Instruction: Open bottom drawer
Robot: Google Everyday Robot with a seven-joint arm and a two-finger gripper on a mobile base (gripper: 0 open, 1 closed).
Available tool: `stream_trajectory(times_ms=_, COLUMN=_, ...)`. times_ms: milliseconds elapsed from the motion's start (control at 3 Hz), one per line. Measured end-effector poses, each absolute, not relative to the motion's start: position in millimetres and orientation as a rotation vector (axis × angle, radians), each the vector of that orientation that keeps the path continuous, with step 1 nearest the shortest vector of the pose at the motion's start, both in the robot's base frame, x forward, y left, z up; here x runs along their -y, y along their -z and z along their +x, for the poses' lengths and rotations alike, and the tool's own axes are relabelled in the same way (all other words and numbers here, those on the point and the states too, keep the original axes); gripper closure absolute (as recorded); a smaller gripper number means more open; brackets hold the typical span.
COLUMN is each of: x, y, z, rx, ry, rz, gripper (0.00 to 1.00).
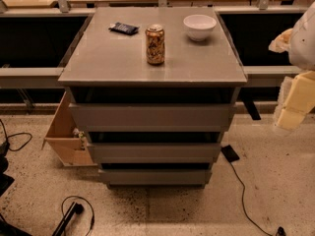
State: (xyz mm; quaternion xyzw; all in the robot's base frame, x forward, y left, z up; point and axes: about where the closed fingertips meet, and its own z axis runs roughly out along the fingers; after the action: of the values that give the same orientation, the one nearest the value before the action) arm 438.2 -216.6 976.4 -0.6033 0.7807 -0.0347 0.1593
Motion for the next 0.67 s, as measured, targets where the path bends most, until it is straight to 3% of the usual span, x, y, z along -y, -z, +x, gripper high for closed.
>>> stream_trajectory(times_ms=667, x=211.5, y=-954.7, z=435.3, rx=-2.231, ry=0.086, rz=-1.739, gripper=0.00)
